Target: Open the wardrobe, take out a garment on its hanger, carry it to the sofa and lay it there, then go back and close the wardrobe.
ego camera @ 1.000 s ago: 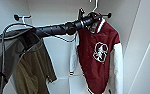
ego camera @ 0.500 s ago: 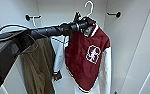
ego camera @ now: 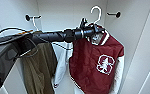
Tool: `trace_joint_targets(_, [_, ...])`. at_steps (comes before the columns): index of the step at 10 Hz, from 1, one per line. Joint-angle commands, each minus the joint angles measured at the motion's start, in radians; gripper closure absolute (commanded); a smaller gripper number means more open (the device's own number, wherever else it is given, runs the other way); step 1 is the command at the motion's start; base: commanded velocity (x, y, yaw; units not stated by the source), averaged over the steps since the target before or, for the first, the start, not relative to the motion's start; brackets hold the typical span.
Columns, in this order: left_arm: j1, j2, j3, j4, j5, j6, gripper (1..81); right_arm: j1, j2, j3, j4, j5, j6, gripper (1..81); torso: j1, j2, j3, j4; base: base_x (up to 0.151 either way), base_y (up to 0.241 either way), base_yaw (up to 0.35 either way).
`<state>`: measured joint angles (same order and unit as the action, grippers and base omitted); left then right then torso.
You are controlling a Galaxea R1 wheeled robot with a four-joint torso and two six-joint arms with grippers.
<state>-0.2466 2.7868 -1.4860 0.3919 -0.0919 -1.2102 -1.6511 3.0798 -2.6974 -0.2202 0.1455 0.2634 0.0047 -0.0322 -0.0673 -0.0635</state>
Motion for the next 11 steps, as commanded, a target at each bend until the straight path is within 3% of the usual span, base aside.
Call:
trace_joint_targets(1, [-0.158,-0.076,0.127,0.071,-0.055,0.031,81.1,0.032,0.006,0.018,-0.010,-0.053,-0.003,1.0,0.000,0.000,0.000,0.000,0.000,0.000,0.000])
trace_joint_targets(3, [-0.151,-0.120,0.205,0.079,-0.055,0.035,81.1,0.036,0.007,0.018,-0.008,-0.053,-0.003,1.0,0.000,0.000,0.000,0.000,0.000,0.000,0.000])
trace_joint_targets(8, [-0.141,-0.142,0.225,0.078,-0.058,0.035,81.1,0.039,0.006,0.015,-0.010,-0.053,-0.003,1.0,0.000,0.000,0.000,0.000,0.000,0.000,0.000])
trace_joint_targets(11, [-0.135,-0.142,0.225,0.077,-0.060,0.035,81.1,0.039,0.006,0.012,-0.008,-0.053,-0.003,1.0,0.002,0.001,0.000,0.000,-0.094,0.000,0.000])
